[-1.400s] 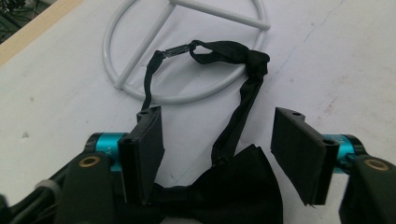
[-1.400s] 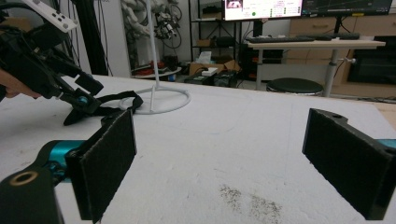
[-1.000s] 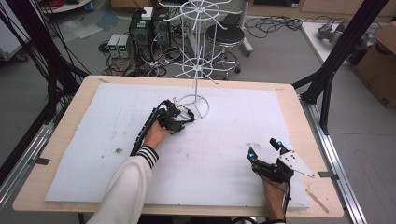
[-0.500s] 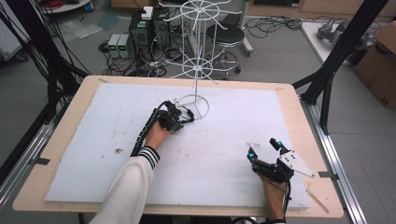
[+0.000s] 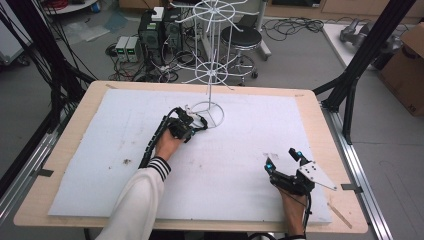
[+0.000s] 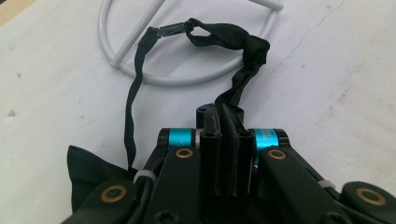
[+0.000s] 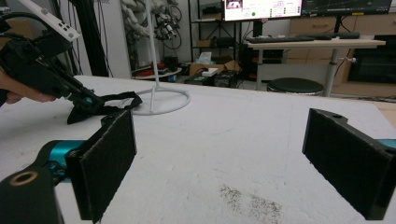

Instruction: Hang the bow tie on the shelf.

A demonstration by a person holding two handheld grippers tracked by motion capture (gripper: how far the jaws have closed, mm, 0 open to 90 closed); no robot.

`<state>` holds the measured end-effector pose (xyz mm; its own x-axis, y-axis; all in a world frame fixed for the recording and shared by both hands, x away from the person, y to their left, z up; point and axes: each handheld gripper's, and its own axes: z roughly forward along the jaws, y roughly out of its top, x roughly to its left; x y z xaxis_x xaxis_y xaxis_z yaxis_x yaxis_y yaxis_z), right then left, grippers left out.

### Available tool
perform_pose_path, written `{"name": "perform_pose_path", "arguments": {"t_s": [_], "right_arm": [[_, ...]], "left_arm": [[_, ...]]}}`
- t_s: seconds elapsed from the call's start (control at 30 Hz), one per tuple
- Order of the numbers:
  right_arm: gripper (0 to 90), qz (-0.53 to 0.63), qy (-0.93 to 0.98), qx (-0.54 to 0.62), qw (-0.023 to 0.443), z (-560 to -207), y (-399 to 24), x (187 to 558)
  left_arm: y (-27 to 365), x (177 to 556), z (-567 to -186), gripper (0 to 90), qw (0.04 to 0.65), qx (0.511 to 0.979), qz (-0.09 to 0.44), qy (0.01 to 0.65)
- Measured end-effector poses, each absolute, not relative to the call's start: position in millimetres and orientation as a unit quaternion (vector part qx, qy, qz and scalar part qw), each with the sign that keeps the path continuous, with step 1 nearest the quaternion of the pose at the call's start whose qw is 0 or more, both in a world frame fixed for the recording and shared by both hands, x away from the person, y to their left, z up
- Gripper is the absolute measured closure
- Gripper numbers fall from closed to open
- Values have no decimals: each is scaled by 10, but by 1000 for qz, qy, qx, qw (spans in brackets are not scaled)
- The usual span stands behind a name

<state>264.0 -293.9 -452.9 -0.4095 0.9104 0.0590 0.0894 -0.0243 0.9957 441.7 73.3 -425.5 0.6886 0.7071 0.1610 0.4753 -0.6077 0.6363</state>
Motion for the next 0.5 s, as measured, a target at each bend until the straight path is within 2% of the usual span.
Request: {"name": "perform_pose_path", "arguments": {"t_s": [0.1,0.23,0.27,0.33,0.4,0.5], "right_arm": [[89,584,603,415,351,-4529,-2939,2640],[88,585,603,415,350,-4529,-2940,2641],[88,585,603,415,350,-4529,-2940,2641],[88,584,603,416,350,-4530,-2940,2640],[88,585,603,415,351,-4529,-2939,2641],[88,584,603,415,351,-4530,-2942,2641]], "left_arm": [[727,4420,-4258,836,282,875,203,338],[718,4422,-4268,694,275,877,198,341],[713,4427,-4272,694,268,877,200,345],[702,4441,-4260,633,262,878,201,348],[672,4451,-4237,626,247,885,206,338],[601,4454,-4227,700,239,888,213,330]]}}
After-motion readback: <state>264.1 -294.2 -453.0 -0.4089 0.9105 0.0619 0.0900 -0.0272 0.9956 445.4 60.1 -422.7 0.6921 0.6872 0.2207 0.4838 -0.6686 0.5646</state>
